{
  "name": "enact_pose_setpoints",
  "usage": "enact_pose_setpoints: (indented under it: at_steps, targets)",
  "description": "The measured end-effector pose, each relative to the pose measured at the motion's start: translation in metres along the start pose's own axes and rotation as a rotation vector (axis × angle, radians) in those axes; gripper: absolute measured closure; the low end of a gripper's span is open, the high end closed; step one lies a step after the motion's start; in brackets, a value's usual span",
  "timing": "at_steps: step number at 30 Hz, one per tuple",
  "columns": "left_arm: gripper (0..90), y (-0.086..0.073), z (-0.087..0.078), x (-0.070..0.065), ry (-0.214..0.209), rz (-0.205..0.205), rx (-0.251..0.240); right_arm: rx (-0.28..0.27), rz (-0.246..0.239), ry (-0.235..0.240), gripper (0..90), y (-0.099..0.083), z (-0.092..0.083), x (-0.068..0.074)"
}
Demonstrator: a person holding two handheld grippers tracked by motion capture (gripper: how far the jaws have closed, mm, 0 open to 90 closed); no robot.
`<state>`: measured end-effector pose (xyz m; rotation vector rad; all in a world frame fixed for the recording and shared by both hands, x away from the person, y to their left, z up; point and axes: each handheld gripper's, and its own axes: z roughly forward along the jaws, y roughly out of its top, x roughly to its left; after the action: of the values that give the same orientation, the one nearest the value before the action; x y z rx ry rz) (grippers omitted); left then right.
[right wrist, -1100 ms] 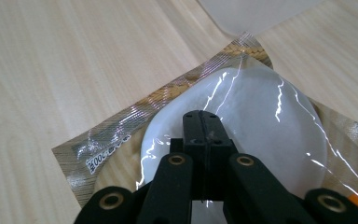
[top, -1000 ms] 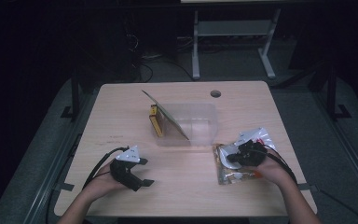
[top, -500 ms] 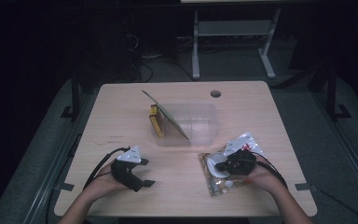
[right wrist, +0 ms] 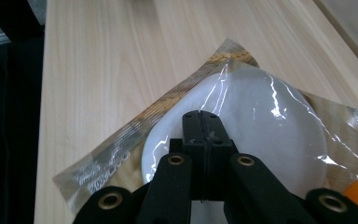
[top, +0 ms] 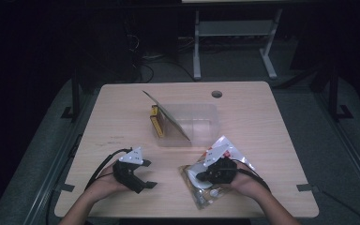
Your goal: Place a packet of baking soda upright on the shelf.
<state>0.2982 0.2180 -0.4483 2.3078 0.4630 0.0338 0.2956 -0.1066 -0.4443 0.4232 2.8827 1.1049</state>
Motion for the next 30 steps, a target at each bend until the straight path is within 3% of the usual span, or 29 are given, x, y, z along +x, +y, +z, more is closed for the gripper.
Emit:
enact_pose_setpoints:
  at_steps: [5,8,10,13,17,21,24,27,30]
  targets:
    - [14.2,0.001,0.001,-0.002,-0.005,0.002,-0.005,-0.015,-0.044,0.014,85.9,0.012,0.011,0.007]
    - [14.2,0.001,0.0,-0.003,-0.007,0.006,-0.003,-0.03,-0.017,0.004,80.9,0.014,-0.001,0.006]
    - [14.2,0.001,0.0,-0.002,-0.006,0.006,-0.006,-0.069,0.043,-0.011,75.9,0.013,-0.019,-0.002]
    - [14.3,0.001,0.001,-0.002,-0.009,0.009,0.003,-0.115,0.146,-0.074,70.9,0.005,-0.048,-0.017]
    - [14.3,0.001,0.002,-0.002,-0.011,0.02,0.008,-0.114,0.237,-0.144,62.2,-0.011,-0.075,-0.041]
    - [14.3,0.001,0.003,-0.003,-0.014,0.011,0.007,-0.103,0.329,-0.172,54.1,-0.024,-0.088,-0.061]
    - [14.3,0.001,0.004,-0.003,-0.019,0.01,0.008,-0.101,0.384,-0.145,46.7,-0.031,-0.089,-0.074]
    - [14.4,0.001,0.005,-0.004,-0.019,0.01,0.015,-0.106,0.423,-0.062,38.9,-0.037,-0.084,-0.086]
    - [14.4,0.001,0.005,-0.004,-0.02,0.008,0.015,-0.088,0.432,0.011,37.1,-0.038,-0.072,-0.091]
